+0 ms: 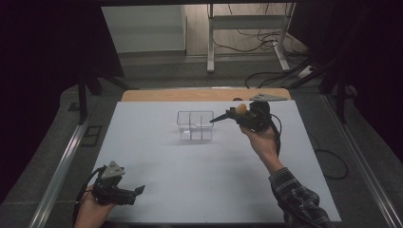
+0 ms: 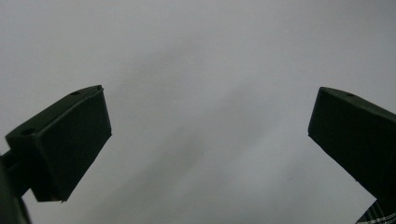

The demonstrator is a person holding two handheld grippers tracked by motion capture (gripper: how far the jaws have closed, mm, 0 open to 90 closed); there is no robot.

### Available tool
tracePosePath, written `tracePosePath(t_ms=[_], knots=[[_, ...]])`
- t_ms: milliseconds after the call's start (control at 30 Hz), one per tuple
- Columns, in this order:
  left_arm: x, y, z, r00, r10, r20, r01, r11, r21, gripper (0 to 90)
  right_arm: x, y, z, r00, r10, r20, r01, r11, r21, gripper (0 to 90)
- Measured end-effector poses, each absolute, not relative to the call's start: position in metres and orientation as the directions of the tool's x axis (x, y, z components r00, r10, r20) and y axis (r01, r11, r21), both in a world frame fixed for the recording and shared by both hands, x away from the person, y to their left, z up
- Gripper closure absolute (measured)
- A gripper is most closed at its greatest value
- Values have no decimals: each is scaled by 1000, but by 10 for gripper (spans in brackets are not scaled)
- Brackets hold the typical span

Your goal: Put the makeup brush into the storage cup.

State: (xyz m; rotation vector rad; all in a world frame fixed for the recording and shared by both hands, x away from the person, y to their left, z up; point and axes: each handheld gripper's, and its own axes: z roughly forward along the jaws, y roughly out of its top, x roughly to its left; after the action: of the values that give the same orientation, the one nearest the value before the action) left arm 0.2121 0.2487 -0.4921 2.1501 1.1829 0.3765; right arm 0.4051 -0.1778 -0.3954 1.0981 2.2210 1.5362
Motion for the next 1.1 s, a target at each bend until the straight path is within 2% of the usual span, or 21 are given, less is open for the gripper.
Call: tracePosePath(t_ms=[1100], knots=[[212, 248, -493, 559, 827, -53, 648, -396, 651, 1, 417, -155, -419, -689, 698, 193, 458, 214, 863, 729]])
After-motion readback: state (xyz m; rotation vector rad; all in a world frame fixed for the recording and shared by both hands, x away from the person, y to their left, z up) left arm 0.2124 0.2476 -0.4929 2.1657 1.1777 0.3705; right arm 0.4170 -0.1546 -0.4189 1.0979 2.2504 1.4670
